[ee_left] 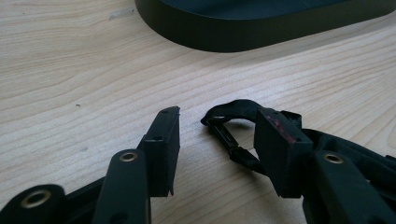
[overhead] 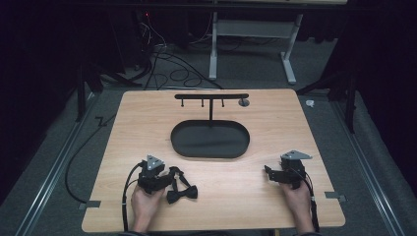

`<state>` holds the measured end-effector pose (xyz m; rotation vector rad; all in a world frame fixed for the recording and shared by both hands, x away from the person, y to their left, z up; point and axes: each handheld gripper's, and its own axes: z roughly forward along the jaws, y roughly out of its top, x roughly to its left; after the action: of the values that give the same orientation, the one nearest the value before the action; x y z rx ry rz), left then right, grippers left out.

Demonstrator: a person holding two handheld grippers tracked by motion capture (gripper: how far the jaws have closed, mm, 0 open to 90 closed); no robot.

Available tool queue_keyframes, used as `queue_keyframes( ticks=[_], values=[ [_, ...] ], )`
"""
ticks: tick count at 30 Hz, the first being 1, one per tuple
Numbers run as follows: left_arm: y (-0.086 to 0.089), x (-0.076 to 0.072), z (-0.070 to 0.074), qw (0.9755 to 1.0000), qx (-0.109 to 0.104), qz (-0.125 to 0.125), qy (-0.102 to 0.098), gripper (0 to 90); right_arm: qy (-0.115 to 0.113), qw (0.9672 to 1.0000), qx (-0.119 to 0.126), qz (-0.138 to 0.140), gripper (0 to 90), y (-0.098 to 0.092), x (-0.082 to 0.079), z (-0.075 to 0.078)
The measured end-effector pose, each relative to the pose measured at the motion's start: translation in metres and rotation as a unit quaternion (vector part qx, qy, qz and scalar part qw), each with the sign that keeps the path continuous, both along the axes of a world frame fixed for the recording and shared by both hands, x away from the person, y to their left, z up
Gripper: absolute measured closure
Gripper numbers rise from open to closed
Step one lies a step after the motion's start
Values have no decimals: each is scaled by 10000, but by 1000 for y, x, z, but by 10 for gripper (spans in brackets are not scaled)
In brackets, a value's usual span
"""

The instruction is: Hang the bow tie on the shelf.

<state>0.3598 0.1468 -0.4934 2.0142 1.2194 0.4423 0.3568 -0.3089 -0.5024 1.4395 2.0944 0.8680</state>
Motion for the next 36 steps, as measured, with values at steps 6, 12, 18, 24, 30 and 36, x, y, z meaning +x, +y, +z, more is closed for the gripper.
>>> queue_keyframes(
  ticks=[6,12,18,24,30,36],
  values=[
    [-3,0,-3,10000,53,-2,6,525,0,10000,1,-1,229,0,0,0],
    [-6,0,-7,9999,166,-27,32,561,4,10000,4,-6,229,0,0,0],
    [-8,-2,-6,9995,292,-73,-33,670,3,10000,3,-5,229,0,0,0],
    [-9,-2,-6,9995,273,-146,-26,784,3,10000,2,-4,229,0,0,0],
    [-10,-2,-6,9995,196,-262,28,868,0,10000,-1,1,229,0,0,0],
    [-10,-1,-6,9994,91,-333,71,874,3,10000,3,-5,229,0,0,0]
  ],
)
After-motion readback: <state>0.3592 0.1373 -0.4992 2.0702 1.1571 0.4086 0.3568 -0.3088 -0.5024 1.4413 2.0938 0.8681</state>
